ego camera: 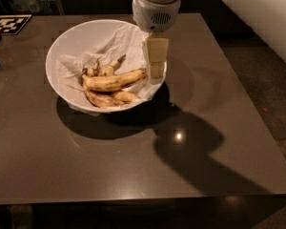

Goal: Pick banana from white bowl

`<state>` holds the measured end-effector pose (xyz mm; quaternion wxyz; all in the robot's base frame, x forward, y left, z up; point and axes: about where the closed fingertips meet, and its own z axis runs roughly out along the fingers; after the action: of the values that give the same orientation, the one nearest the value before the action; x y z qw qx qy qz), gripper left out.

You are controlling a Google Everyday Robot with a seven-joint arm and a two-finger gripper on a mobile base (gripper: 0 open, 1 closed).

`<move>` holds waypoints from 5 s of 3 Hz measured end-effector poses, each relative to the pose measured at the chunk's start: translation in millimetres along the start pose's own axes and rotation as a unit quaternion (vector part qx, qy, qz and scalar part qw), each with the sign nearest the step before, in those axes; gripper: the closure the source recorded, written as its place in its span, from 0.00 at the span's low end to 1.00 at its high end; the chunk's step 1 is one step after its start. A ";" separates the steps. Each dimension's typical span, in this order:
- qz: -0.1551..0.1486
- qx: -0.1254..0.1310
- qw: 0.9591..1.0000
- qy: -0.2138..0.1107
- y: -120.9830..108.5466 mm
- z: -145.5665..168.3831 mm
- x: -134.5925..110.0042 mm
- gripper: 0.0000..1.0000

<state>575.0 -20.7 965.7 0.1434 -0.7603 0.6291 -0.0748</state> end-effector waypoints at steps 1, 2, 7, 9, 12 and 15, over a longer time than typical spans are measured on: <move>-0.003 -0.013 1.000 -0.004 -6.1 17.6 -7.5 0.16; -0.012 -0.021 1.000 -0.002 -11.9 29.1 -12.8 0.30; -0.051 -0.085 0.995 0.028 -14.6 108.4 -36.7 0.31; -0.051 -0.085 0.995 0.028 -14.6 108.4 -36.7 0.72; -0.038 0.002 0.996 -0.080 3.2 43.2 -27.6 1.00; -0.038 0.123 0.962 -0.241 59.6 -28.6 -14.3 1.00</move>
Offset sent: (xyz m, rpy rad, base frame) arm 0.0225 0.0228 -0.0361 -0.0481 0.0802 0.0467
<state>508.0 -20.2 975.2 0.3799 -0.7556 0.5328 0.0285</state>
